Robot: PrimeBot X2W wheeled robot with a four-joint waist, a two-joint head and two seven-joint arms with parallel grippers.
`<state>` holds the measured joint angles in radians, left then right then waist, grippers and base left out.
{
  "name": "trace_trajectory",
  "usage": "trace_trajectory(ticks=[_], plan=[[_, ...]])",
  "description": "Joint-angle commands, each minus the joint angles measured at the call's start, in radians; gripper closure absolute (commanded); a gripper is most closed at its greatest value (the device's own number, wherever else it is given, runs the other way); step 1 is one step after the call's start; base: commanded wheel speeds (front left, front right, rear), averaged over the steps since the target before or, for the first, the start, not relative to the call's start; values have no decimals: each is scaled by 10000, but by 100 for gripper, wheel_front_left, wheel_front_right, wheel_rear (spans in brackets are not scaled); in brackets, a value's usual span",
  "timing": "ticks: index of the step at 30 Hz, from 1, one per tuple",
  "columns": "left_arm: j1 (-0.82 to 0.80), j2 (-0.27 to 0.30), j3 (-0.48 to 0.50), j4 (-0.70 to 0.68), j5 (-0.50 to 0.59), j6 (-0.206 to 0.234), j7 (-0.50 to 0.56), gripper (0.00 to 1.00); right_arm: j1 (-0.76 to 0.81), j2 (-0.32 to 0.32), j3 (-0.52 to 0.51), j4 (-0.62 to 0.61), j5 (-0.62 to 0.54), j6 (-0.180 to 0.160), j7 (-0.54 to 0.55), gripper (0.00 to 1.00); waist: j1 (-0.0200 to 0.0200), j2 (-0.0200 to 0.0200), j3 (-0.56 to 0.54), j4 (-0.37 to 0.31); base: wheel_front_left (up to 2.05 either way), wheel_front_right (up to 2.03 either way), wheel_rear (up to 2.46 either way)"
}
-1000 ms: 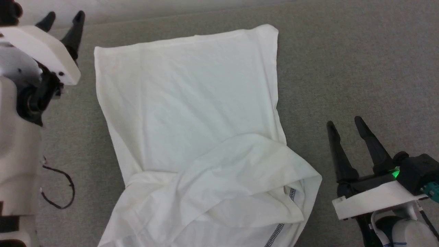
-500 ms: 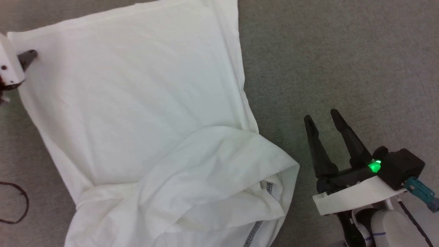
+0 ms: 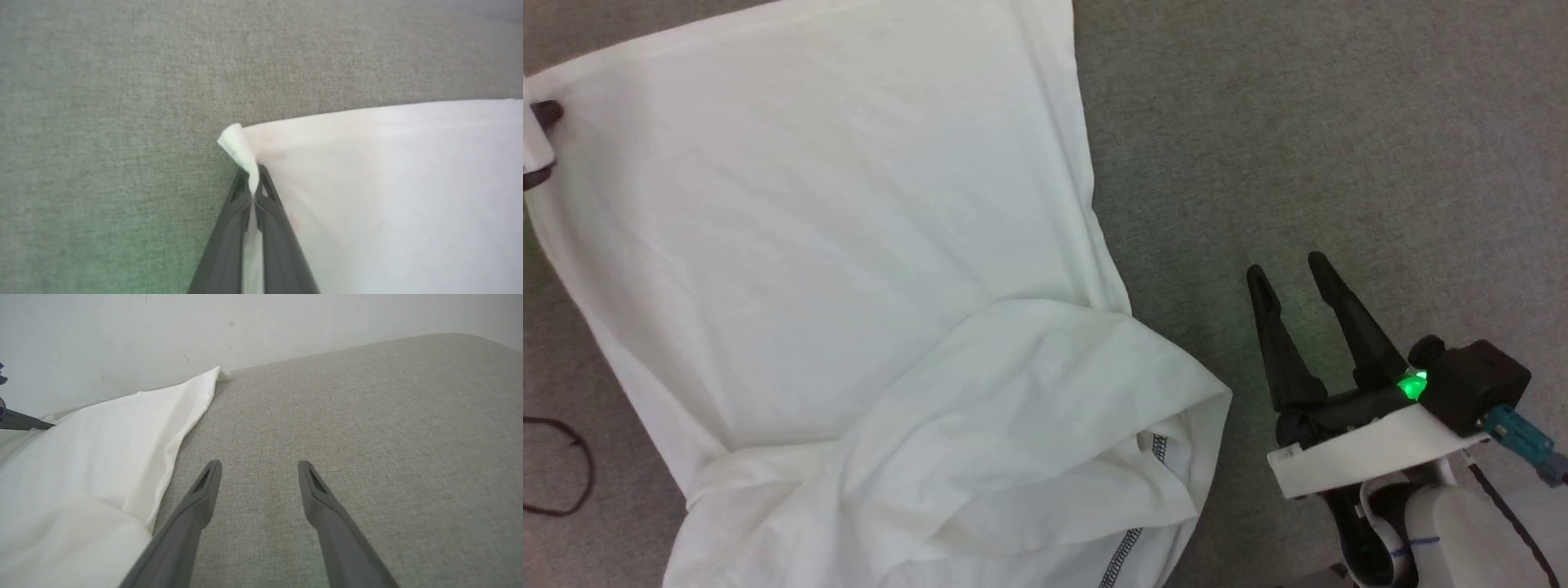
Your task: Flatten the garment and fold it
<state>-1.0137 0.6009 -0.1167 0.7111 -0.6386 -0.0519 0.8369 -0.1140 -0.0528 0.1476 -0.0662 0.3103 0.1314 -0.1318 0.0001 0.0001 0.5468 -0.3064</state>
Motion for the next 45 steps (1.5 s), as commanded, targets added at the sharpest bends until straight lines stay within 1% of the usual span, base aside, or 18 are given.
trace_trajectory(ticks=[1, 5, 8, 10, 12, 15, 17, 20, 24, 27, 31, 35, 38, 42, 43, 44, 45], plan=[[1094, -737, -384, 480, -96, -116, 144, 100, -232, 26, -40, 30, 77, -7, 60, 0, -1, -1, -170, 183, 0, 0, 0], [1006, -712, -576, 351, 265, -254, -904, 100, -715, 26, -248, 281, 280, -7, 367, 0, -1, -1, -488, 547, 0, 0, 0], [841, -752, -774, 207, 685, -264, -1928, 100, -1501, 2, -387, 756, 312, -7, 901, 0, -1, -1, -731, 858, 0, 0, 0], [693, -896, -868, 124, 839, -277, -2504, 100, -2269, -91, -419, 1255, 656, -7, 1309, 0, -1, -1, -856, 1083, 0, 0, 0], [488, -1065, -909, 32, 916, -295, -3042, 100, -3140, -280, -489, 1978, 1086, -7, 1737, 0, -1, -1, -901, 1325, 0, 0, 0], [114, -1307, -1031, -58, 925, -444, -3627, 100, -4573, -521, -586, 3312, 1808, -7, 2499, 0, -1, -1, -828, 1691, 0, 0, 0], [-143, -1559, -1135, -95, 818, -563, -3925, 100, -5534, -573, -789, 4312, 2252, -7, 2882, 0, -1, -1, -741, 1972, 0, 0, 0], [-513, -1818, -1448, -238, 819, -673, -4209, 100, -6904, -764, -886, 5769, 2565, -7, 3595, 0, -1, -1, -501, 2391, 0, 0, 0], [-892, -2055, -1844, -485, 728, -747, -4396, 100, -8524, -978, -796, 7416, 2639, -7, 4546, 0, -1, -1, -172, 2874, 0, 0, 0], [-1106, -2096, -2167, -664, 683, -771, -4462, 100, -9552, -1080, -700, 8408, 2649, -7, 5186, 0, -1, -1, 79, 3149, 0, 0, 0], [-1357, -2123, -2543, -941, 466, -782, -4574, 100, -10598, -1142, -467, 9397, 2600, -7, 5914, 0, -1, -1, 445, 3430, 0, 0, 0], [-1519, -2060, -3002, -1254, 164, -785, -4663, 100, -11359, -1234, -407, 10269, 2393, -7, 6197, 0, -1, -1, 731, 3651, 0, 0, 0], [-1592, -2008, -3300, -1364, -47, -786, -4754, 100, -11627, -1234, -269, 10914, 2254, -7, 6551, 0, -1, -1, 856, 3787, 0, 0, 0], [-1649, -1919, -3625, -1359, -305, -786, -4889, 100, -11734, -1142, -147, 12018, 2194, -7, 7643, 0, -1, -1, 910, 3862, 0, 0, 0], [-1659, -1897, -3700, -1345, -367, -787, -4920, 100, -11757, -1131, -146, 12306, 2186, -7, 7973, 51, -1, -1, 906, 3873, 0, 0, 0], [-1676, -1872, -3771, -1330, -428, -787, -4947, 100, -11787, -1112, -136, 12536, 2170, -7, 8242, 72, -1, -1, 904, 3882, 0, 0, 0], [-1695, -1846, -3842, -1312, -489, -787, -4971, 100, -11818, -1087, -138, 12719, 2170, -7, 8471, 100, -1, -1, 900, 3886, 0, 0, 0]])
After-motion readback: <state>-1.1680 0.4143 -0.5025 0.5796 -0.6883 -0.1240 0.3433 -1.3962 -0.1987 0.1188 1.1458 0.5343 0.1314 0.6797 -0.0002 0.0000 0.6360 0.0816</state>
